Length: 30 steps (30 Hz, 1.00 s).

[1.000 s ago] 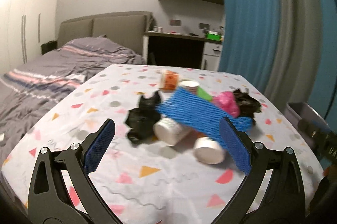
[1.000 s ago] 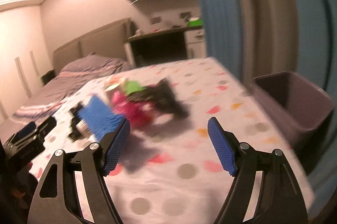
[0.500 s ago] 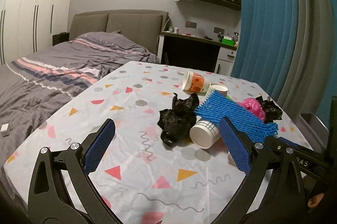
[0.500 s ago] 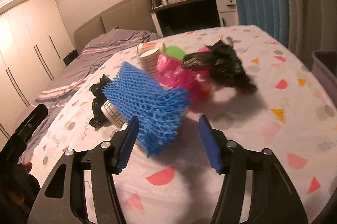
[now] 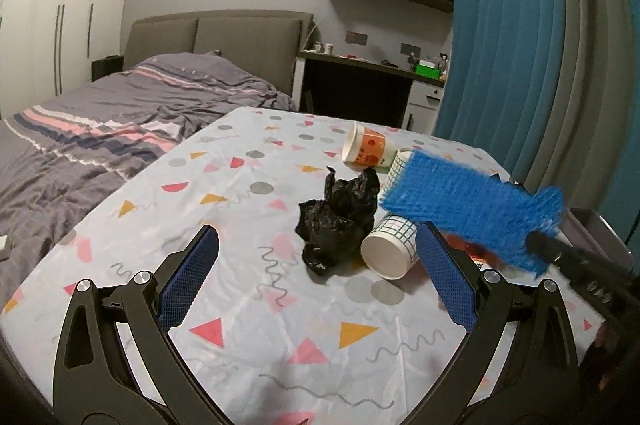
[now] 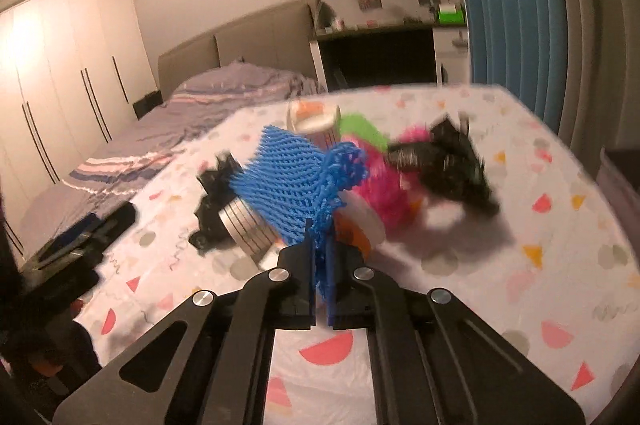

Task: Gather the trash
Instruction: 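Grasp the blue foam net sleeve with the right gripper while the left gripper grasps the black plastic bag, then carry the blue net and black bag over the grey bin with both grippers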

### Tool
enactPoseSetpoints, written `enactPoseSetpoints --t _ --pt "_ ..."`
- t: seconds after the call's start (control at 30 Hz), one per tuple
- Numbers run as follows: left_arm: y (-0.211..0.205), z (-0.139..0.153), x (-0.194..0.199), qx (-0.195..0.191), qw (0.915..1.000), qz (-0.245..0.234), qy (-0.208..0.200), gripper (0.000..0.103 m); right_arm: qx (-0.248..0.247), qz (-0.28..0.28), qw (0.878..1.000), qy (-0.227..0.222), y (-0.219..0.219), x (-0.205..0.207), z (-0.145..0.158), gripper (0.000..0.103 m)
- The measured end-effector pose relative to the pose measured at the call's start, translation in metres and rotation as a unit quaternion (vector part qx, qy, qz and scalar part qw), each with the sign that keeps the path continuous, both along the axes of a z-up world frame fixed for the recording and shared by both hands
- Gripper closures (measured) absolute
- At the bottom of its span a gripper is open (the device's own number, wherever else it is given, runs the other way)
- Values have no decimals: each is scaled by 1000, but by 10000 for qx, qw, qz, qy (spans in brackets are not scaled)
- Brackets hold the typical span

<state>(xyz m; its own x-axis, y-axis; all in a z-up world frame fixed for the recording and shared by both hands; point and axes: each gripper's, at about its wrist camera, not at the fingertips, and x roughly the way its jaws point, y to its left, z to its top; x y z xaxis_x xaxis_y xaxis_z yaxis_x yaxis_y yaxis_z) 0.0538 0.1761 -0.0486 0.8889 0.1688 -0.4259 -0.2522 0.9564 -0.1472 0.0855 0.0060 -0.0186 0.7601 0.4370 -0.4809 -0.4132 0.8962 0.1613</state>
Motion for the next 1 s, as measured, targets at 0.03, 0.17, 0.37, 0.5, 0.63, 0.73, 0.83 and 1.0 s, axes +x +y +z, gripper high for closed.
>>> enactPoseSetpoints --t 0.03,0.17,0.37,0.5,0.63,0.73,0.83,1.0 --pt "1 0 4 -45 10000 -44 14 6 -22 -6 9999 -140 0 -4 6 99" --pt "4 -2 22 -12 9998 -139 127 6 -104 -108 9979 -632 -4 -14 27 99" --pt "7 -7 65 87 9988 -279 384 11 -74 -214 9966 -792 -14 -17 37 99" --pt "12 -19 97 -32 9956 -522 773 33 -76 -255 9967 -773 -22 -15 36 99" --pt "19 -30 113 -305 9919 -698 1021 60 -75 -332 9965 -761 -32 -14 38 99" --pt "21 -33 114 -482 9901 -810 1043 82 -68 -392 9964 -753 -37 -16 39 99" --pt "24 -31 111 -509 9908 -730 1016 96 -78 -425 9957 -818 -42 -20 41 99" --pt "31 -14 89 -532 9946 -480 749 98 -112 -485 9947 -904 -48 -28 43 99"
